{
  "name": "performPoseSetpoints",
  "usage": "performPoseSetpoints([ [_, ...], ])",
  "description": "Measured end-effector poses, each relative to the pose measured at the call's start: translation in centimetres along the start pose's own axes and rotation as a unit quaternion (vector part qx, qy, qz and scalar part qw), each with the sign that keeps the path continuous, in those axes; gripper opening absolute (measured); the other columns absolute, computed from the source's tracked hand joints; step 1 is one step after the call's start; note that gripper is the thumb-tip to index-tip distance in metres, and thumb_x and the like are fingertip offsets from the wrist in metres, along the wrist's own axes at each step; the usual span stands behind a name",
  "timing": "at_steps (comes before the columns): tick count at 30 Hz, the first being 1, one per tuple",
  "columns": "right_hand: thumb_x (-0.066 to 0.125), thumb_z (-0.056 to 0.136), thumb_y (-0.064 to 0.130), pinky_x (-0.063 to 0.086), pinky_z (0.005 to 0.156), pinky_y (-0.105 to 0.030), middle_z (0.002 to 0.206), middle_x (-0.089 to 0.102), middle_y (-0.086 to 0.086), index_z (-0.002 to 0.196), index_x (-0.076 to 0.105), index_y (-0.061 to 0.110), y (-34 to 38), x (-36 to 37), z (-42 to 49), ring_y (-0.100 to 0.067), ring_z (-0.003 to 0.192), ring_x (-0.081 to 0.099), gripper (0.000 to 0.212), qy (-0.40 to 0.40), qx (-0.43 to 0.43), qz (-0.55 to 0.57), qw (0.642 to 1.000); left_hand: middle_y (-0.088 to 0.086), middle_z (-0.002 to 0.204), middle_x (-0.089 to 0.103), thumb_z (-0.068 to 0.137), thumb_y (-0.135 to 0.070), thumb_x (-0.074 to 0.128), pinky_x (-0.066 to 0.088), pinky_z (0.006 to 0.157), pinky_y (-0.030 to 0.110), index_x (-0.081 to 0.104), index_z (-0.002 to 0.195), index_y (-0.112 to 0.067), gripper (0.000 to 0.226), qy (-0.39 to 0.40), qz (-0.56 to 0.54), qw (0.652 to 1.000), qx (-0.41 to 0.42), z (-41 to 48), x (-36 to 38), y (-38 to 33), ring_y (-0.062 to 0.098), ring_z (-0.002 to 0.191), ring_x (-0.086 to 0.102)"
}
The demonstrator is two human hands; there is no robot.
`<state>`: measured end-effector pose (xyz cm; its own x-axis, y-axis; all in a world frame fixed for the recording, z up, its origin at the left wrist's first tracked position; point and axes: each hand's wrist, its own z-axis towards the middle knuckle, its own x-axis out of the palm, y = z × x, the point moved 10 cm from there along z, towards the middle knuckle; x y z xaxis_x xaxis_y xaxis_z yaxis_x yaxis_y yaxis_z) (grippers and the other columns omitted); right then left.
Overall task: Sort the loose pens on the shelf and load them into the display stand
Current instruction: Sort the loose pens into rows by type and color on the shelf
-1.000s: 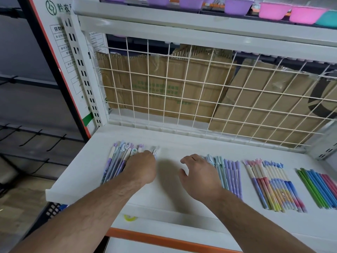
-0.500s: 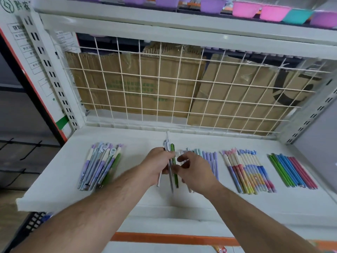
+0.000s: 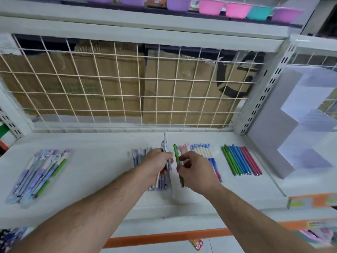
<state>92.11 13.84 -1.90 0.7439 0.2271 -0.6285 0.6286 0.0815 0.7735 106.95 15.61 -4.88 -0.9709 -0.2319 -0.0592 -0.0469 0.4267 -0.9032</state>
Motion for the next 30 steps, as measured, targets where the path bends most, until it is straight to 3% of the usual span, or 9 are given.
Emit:
performPoseSetpoints([
  [4, 0.065, 0.093, 0.025, 0.041, 0.041, -0.015, 0.074, 0.063, 0.007, 0.108, 0.063, 0.02, -3.9, -4.8, 0.6, -0.007, 0.053, 0.058, 0.016, -0.044, 0.008, -0.04, 0.998, 0.012, 0.066, 0.058, 0.096, -0.01, 0.057, 0.036, 0.048, 0.027, 0.062, 0.087, -0.004, 0.012, 0.008, 0.001, 1.0, -0.015, 0.4, 4.4, 0.2, 0.02, 0.051, 0.05],
  [8, 0.062, 0.092, 0.019, 0.055, 0.053, -0.033, 0.078, 0.068, 0.001, 0.112, 0.063, 0.018, -8.2, -8.5, 1.8, -0.017, 0.056, 0.064, 0.021, -0.067, 0.042, -0.08, 0.994, 0.007, 0.063, 0.062, 0.096, -0.014, 0.058, 0.04, 0.051, 0.029, 0.065, 0.094, -0.005, 0.012, 0.013, -0.009, 1.0, -0.014, 1.0, 7.8, 0.2, 0.021, 0.057, 0.055],
  [12, 0.059, 0.093, 0.021, 0.04, 0.047, -0.023, 0.074, 0.063, 0.008, 0.122, 0.063, 0.021, -11.0, -11.1, 3.1, -0.007, 0.057, 0.058, 0.029, -0.079, 0.052, -0.158, 0.983, 0.007, 0.068, 0.058, 0.098, -0.015, 0.056, 0.039, 0.045, 0.022, 0.063, 0.103, -0.004, 0.014, 0.012, -0.006, 1.0, -0.014, 0.9, 10.0, -0.3, 0.015, 0.053, 0.054],
  [15, 0.058, 0.093, 0.02, 0.034, 0.046, -0.022, 0.07, 0.057, 0.008, 0.108, 0.067, 0.017, -11.7, -12.0, 4.0, -0.009, 0.059, 0.053, 0.017, -0.075, 0.038, -0.222, 0.971, 0.009, 0.075, 0.059, 0.098, -0.016, 0.057, 0.04, 0.044, 0.021, 0.063, 0.107, -0.004, 0.016, 0.007, -0.004, 1.0, -0.018, 1.1, 10.9, -0.4, 0.016, 0.057, 0.055],
  [19, 0.055, 0.095, 0.021, 0.041, 0.048, -0.024, 0.069, 0.056, 0.006, 0.089, 0.062, 0.017, -12.1, -12.1, 5.1, -0.01, 0.059, 0.051, 0.009, -0.068, 0.026, -0.277, 0.958, 0.008, 0.068, 0.058, 0.098, -0.014, 0.057, 0.038, 0.04, 0.019, 0.061, 0.092, -0.007, 0.011, 0.001, -0.007, 1.0, -0.016, 1.2, 11.5, -0.8, 0.015, 0.052, 0.054],
  [23, 0.048, 0.096, 0.011, 0.032, 0.043, -0.025, 0.067, 0.051, 0.005, 0.086, 0.05, 0.019, -11.9, -11.4, 5.9, -0.012, 0.056, 0.05, 0.014, -0.054, 0.0, -0.326, 0.944, 0.002, 0.055, 0.059, 0.099, -0.011, 0.054, 0.039, 0.038, 0.017, 0.06, 0.087, -0.006, 0.014, 0.006, -0.026, 0.999, -0.021, 1.2, 12.0, -0.9, 0.01, 0.04, 0.055],
  [27, 0.044, 0.095, 0.006, 0.026, 0.04, -0.023, 0.066, 0.05, 0.006, 0.085, 0.045, 0.021, -11.6, -11.2, 6.1, -0.009, 0.052, 0.046, 0.019, -0.048, -0.021, -0.342, 0.938, 0.005, 0.06, 0.058, 0.099, -0.013, 0.056, 0.038, 0.039, 0.017, 0.062, 0.091, -0.005, 0.012, 0.001, -0.019, 1.0, -0.019, 1.6, 12.0, -0.9, 0.012, 0.044, 0.054],
  [30, 0.044, 0.095, 0.007, 0.03, 0.041, -0.024, 0.066, 0.05, 0.006, 0.085, 0.046, 0.02, -11.6, -11.1, 6.0, -0.011, 0.053, 0.047, 0.016, -0.048, -0.023, -0.348, 0.936, 0.005, 0.061, 0.059, 0.099, -0.013, 0.056, 0.039, 0.039, 0.017, 0.062, 0.094, -0.004, 0.011, 0.004, -0.028, 0.999, -0.023, 1.8, 12.0, -0.8, 0.013, 0.046, 0.056],
])
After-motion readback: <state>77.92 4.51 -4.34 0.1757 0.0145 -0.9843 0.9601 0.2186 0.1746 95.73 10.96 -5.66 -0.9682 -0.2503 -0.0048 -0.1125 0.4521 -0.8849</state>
